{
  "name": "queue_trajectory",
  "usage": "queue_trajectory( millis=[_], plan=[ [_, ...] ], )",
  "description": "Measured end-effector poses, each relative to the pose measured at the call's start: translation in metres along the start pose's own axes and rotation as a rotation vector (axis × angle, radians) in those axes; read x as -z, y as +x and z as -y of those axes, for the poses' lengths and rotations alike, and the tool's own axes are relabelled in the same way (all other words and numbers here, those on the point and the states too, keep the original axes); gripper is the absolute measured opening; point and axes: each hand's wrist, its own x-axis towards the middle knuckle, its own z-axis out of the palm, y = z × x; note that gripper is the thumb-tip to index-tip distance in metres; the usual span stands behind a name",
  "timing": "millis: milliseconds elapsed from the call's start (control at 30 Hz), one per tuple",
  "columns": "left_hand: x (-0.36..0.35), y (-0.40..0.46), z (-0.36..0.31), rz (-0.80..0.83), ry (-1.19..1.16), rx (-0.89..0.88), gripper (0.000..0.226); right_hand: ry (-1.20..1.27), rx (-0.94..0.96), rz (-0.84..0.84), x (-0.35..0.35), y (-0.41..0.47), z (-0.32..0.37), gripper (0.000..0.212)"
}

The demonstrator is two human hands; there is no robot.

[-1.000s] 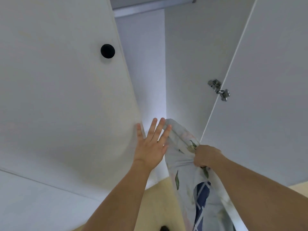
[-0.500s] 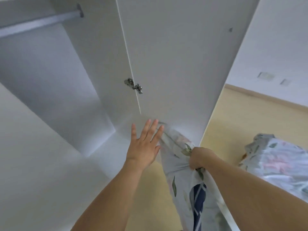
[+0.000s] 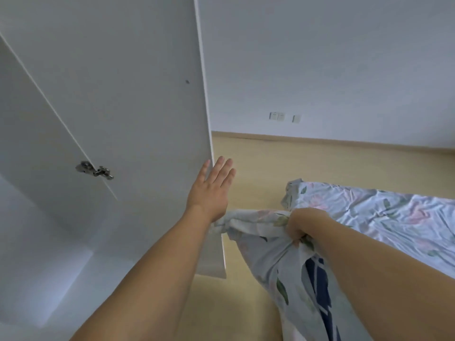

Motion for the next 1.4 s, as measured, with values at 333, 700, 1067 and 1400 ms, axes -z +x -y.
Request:
queue_trajectory(
  millis=[333,700,1067,1400],
  plan=[
    [0.008,0.034,-0.008,0.251,0.386,0.067,0.067,0.017,-0.069,0.099,0.000,0.019,-0.015,0.071],
    [0.000,0.001,-0.015,0.145,0.367,-0.038,0.031,-0.071,0.175,0.131,-0.004,0.056,0.028,0.049],
    [-0.019,-0.129,0.009,0.295,0.325,0.155,0.038,-0.475,0.515,0.228,-0.006,0.027,0.142,0.060],
    [-0.038,-0.252,0.079,0.500,0.424,0.553,0.065,-0.810,0.729,0.198,-0.042,-0.024,0.257,0.075]
  ],
)
